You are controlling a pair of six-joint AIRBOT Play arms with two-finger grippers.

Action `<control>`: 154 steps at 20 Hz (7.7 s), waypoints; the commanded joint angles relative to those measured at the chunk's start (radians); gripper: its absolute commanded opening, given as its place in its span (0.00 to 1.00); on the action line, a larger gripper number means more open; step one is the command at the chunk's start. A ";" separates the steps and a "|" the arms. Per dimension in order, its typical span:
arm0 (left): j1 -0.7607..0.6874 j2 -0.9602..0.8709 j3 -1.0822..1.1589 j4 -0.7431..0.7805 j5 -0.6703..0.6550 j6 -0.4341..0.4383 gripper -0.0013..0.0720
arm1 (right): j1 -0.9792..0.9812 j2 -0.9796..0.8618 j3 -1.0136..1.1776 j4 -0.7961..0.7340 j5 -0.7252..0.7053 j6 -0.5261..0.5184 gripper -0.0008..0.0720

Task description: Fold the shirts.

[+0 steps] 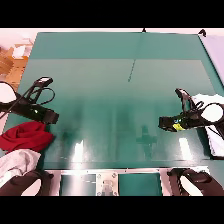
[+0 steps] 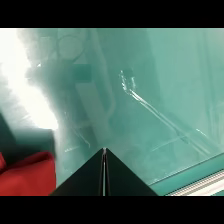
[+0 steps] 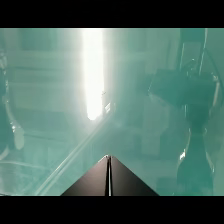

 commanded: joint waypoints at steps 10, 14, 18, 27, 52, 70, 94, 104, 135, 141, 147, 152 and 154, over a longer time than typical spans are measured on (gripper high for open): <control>0.075 0.000 -0.040 0.652 0.030 -0.399 1.00 | 0.001 0.001 -0.001 0.000 0.000 0.000 0.03; 0.200 -0.031 -0.191 0.597 0.165 -0.385 1.00 | 0.001 0.001 -0.001 0.000 0.000 0.000 0.03; 0.227 -0.095 -0.298 0.530 0.286 -0.350 1.00 | 0.001 0.001 -0.001 0.000 0.000 0.000 0.03; 0.219 -0.146 -0.047 0.328 0.134 -0.192 0.04 | 0.001 0.001 -0.001 0.000 0.000 0.000 0.03; -0.182 -0.450 0.513 -0.151 0.141 -0.093 1.00 | 0.002 0.000 -0.003 0.000 -0.031 0.000 0.03; -0.163 -0.767 0.294 -0.796 0.560 0.201 0.98 | -0.185 -0.788 0.362 0.509 -0.296 -0.377 0.64; -0.099 -0.245 0.995 -0.541 -0.081 0.084 0.05 | -0.249 0.090 0.879 0.492 -0.024 -0.365 0.03; -0.099 -0.317 0.174 -0.582 0.225 0.200 0.39 | -0.244 0.223 -0.098 0.500 -0.138 -0.367 0.03; 0.085 -0.445 0.693 -0.392 0.005 0.077 0.04 | -0.332 0.089 0.188 0.456 -0.350 -0.377 0.03; 0.196 -0.181 1.120 -0.316 0.083 0.077 0.04 | -0.345 0.099 0.830 0.458 -0.318 -0.373 0.03; 0.236 -0.025 1.160 -0.261 0.066 0.085 0.05 | -0.362 0.192 0.986 0.408 -0.283 -0.373 0.03; 0.236 -0.027 0.961 -0.312 0.031 0.082 0.05 | -0.362 0.242 0.716 0.365 -0.141 -0.373 0.03; 0.236 -0.027 0.803 -0.386 0.050 0.124 0.05 | -0.362 0.256 0.538 0.365 -0.137 -0.374 0.03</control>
